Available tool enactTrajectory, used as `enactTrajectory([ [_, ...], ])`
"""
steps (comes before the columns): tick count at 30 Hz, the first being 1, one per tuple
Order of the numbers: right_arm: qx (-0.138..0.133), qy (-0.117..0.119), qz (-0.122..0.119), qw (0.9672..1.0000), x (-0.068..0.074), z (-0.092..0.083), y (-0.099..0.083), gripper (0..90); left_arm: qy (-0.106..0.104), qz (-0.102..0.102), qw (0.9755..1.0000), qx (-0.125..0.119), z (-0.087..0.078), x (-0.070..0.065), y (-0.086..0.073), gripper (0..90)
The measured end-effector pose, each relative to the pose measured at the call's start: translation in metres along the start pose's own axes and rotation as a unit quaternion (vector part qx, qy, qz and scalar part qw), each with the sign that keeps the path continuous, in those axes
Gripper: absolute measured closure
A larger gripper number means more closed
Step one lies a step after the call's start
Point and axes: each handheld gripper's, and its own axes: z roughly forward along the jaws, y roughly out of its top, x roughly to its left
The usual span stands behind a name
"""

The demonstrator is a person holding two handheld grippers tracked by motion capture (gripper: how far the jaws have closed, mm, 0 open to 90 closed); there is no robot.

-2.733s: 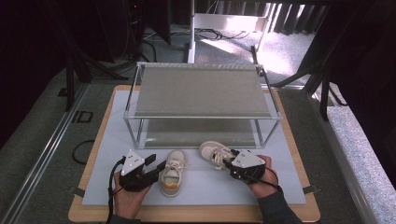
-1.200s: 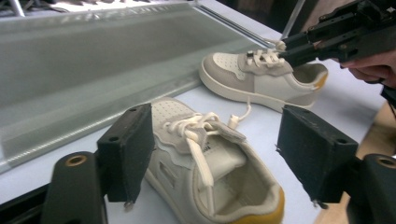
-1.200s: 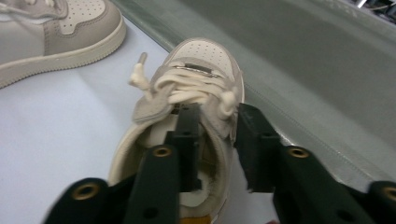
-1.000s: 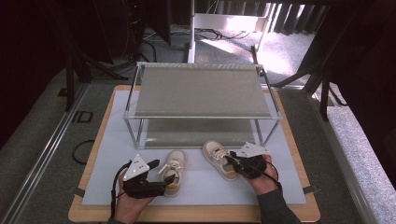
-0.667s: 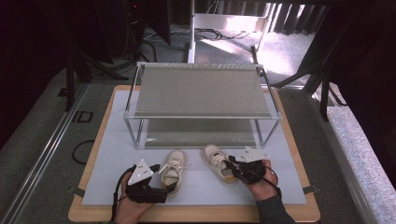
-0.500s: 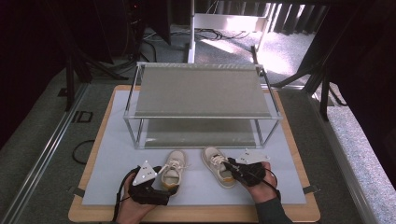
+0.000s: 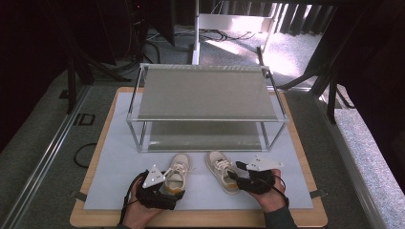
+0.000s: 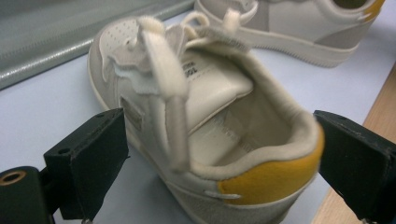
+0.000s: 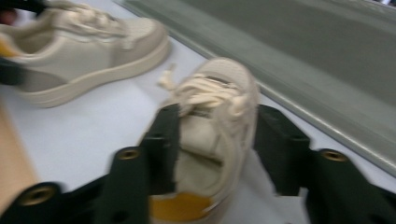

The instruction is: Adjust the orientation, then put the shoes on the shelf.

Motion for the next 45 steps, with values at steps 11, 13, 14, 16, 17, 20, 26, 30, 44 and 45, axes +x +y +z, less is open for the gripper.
enactTrajectory([
  [11,0.023,0.029,0.003,0.9993,0.008,0.002,-0.027,29.0,-0.006,-0.002,0.9998,0.017,0.006,0.002,-0.001,9.0],
  [13,0.029,0.032,0.008,0.999,0.006,0.005,-0.029,29.0,-0.006,-0.001,0.9998,0.017,0.008,0.001,0.0,9.1],
  [14,0.029,0.032,0.007,0.999,0.006,0.006,-0.029,29.0,-0.007,-0.001,0.9998,0.017,0.009,0.0,0.001,9.1],
  [16,0.029,0.031,0.004,0.9991,0.007,0.006,-0.03,29.1,-0.01,0.005,0.9998,0.019,0.012,-0.001,0.003,9.2],
  [17,0.028,0.031,0.005,0.9991,0.007,0.006,-0.03,29.3,-0.012,0.008,0.9997,0.02,0.013,-0.002,0.005,9.2],
  [20,0.028,0.031,0.006,0.9991,0.007,0.006,-0.03,29.5,-0.017,0.012,0.9995,0.022,0.018,-0.005,0.008,9.2],
  [26,0.028,0.033,0.005,0.999,0.007,0.006,-0.03,29.7,-0.024,0.017,0.9993,0.023,0.025,-0.008,0.013,9.3],
  [30,0.028,0.034,0.005,0.999,0.007,0.006,-0.029,29.7,-0.027,0.022,0.9991,0.026,0.026,-0.008,0.015,9.4],
  [44,0.028,0.037,-0.002,0.9989,0.012,0.008,-0.028,30.0,-0.034,0.025,0.9987,0.028,0.035,-0.014,0.021,9.8],
  [45,0.028,0.041,-0.003,0.9988,0.013,0.008,-0.027,30.1,-0.033,0.024,0.9988,0.028,0.035,-0.015,0.021,9.8],
])
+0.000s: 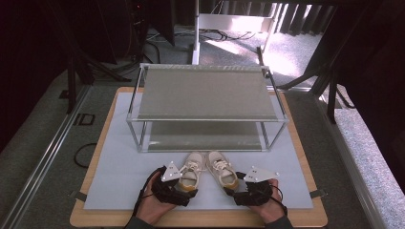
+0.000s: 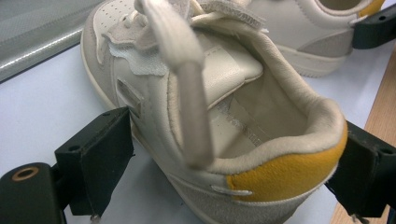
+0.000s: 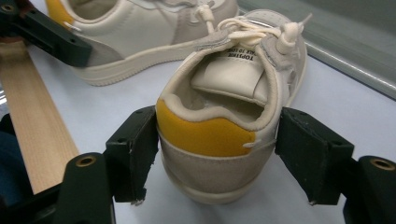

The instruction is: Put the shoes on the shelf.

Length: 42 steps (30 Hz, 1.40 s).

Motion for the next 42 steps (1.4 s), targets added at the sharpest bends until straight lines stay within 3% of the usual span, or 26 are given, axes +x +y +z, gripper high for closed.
enactTrajectory([
  [13,0.002,0.026,-0.012,0.9996,0.008,-0.002,-0.001,32.7,-0.006,-0.005,1.0,0.0,0.001,-0.004,0.0,9.6],
  [18,0.003,0.028,-0.009,0.9996,0.007,-0.002,-0.001,32.4,-0.002,-0.016,0.9998,-0.008,-0.001,-0.007,0.001,7.8],
  [24,0.0,0.029,-0.011,0.9995,0.006,-0.003,-0.003,31.9,0.0,-0.004,0.9998,-0.017,-0.015,-0.012,-0.002,6.0],
  [25,0.001,0.031,-0.01,0.9995,0.005,-0.003,-0.002,32.1,0.0,0.0,0.9998,-0.018,-0.018,-0.012,-0.004,6.3],
  [27,0.001,0.034,-0.009,0.9994,0.004,-0.004,-0.002,32.6,-0.006,0.009,0.9997,-0.02,-0.023,-0.012,-0.01,15.6],
  [31,0.006,0.042,-0.005,0.9991,0.002,-0.003,-0.004,32.3,-0.006,0.0,0.9999,-0.009,-0.021,-0.006,-0.017,17.0],
  [34,0.01,0.046,-0.001,0.9989,0.001,-0.001,-0.006,31.8,-0.02,-0.004,0.9998,-0.006,-0.016,-0.004,-0.018,18.6],
  [42,0.013,0.053,-0.01,0.9985,0.006,0.001,-0.004,34.6,-0.021,0.007,0.9997,0.005,-0.009,-0.011,-0.014,21.3],
])
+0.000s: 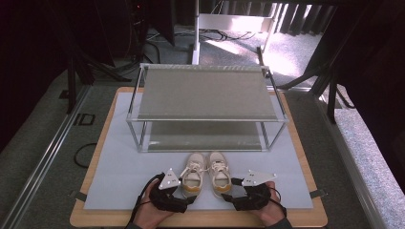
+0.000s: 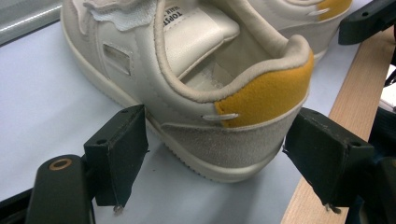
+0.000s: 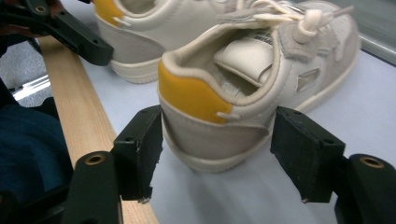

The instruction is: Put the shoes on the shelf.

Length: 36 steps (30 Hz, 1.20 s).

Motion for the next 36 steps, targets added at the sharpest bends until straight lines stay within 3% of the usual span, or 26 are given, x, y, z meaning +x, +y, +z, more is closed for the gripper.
enactTrajectory([
  [4,0.001,0.006,-0.011,0.9999,0.005,0.003,0.002,39.0,-0.006,0.008,0.9999,0.003,0.003,-0.004,0.001,21.7],
  [17,0.003,0.008,-0.017,0.9998,0.005,0.002,0.004,44.4,-0.019,-0.002,0.9998,-0.007,-0.001,-0.003,0.001,26.0],
  [21,-0.021,-0.006,-0.007,0.9997,0.0,-0.013,0.009,50.9,-0.004,-0.003,0.9995,-0.033,-0.023,0.002,0.007,30.6],
  [23,-0.028,-0.012,-0.001,0.9995,-0.001,-0.017,0.011,52.4,-0.002,-0.006,0.9992,-0.038,-0.026,0.003,0.008,33.4],
  [24,-0.039,-0.017,0.009,0.999,-0.004,-0.021,0.015,54.4,0.008,-0.015,0.9986,-0.049,-0.033,0.007,0.012,34.9],
  [26,-0.034,-0.03,0.015,0.9988,-0.004,-0.019,0.019,54.0,0.015,-0.024,0.9979,-0.058,-0.035,0.01,0.014,40.9],
  [30,-0.027,-0.046,0.018,0.9984,-0.004,-0.013,0.027,54.0,0.02,-0.042,0.997,-0.063,-0.034,0.017,0.019,47.4],
  [33,-0.024,-0.056,0.021,0.9979,-0.003,-0.01,0.033,54.3,0.017,-0.042,0.9971,-0.062,-0.031,0.017,0.021,48.6],
  [36,-0.017,-0.064,0.023,0.9976,-0.002,-0.006,0.037,55.2,0.027,-0.039,0.9976,-0.051,-0.023,0.016,0.027,49.1],
])
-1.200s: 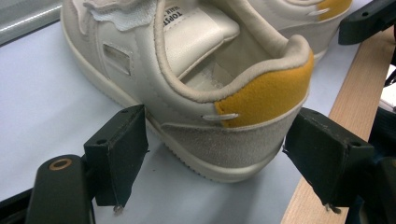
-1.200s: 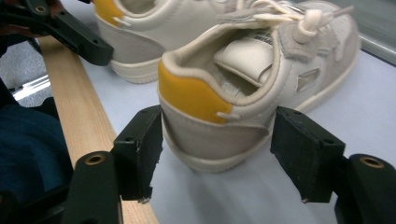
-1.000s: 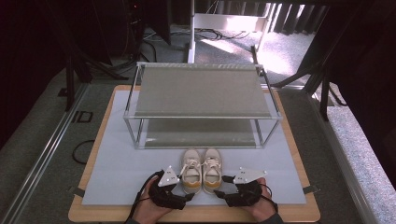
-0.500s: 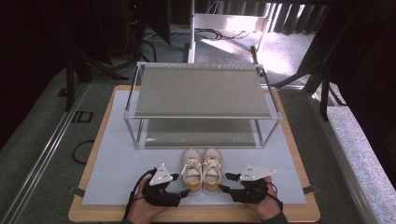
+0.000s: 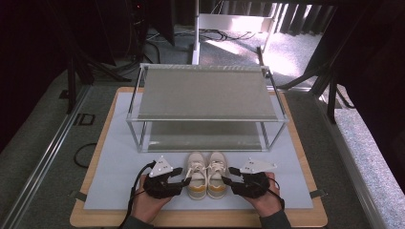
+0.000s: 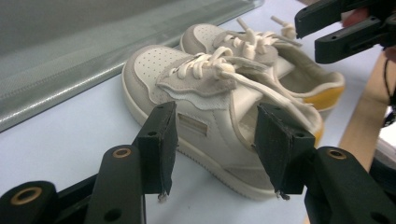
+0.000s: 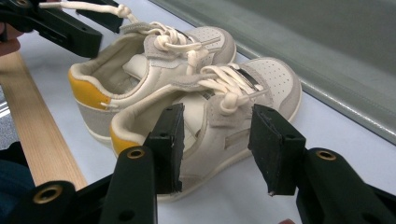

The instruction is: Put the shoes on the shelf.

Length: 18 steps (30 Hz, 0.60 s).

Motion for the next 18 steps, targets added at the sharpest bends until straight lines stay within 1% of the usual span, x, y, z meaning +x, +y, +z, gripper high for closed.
enactTrajectory([
  [1,0.002,-0.001,0.001,1.0,0.0,0.001,0.001,55.5,0.004,0.001,1.0,0.003,0.002,0.0,0.001,49.1],
  [3,0.008,-0.011,0.001,0.9999,0.001,0.003,0.002,56.2,0.012,-0.001,0.9999,0.009,0.006,0.0,0.003,49.2],
  [5,0.011,-0.012,0.002,0.9999,0.002,0.005,0.003,56.6,0.011,-0.003,0.9998,0.013,0.01,0.001,0.004,49.2],
  [8,0.017,-0.017,0.01,0.9997,0.001,0.009,0.003,56.9,0.014,-0.006,0.9998,0.016,0.013,0.001,0.005,49.2],
  [10,0.025,-0.021,0.013,0.9994,0.002,0.012,0.003,56.9,0.014,-0.007,0.9997,0.019,0.015,0.001,0.006,49.5],
  [13,0.028,-0.021,0.012,0.9993,0.002,0.014,0.003,57.1,0.014,-0.008,0.9997,0.02,0.017,0.001,0.006,50.5],
  [14,0.029,-0.021,0.012,0.9993,0.003,0.014,0.002,57.2,0.015,-0.007,0.9996,0.024,0.019,0.0,0.006,50.5],
  [16,0.036,-0.014,0.022,0.999,0.003,0.017,0.002,57.4,0.016,-0.008,0.9995,0.027,0.021,0.0,0.006,50.7],
  [18,0.04,-0.017,0.027,0.9987,0.003,0.017,0.003,57.4,0.013,-0.011,0.9994,0.029,0.023,0.0,0.006,50.6],
])
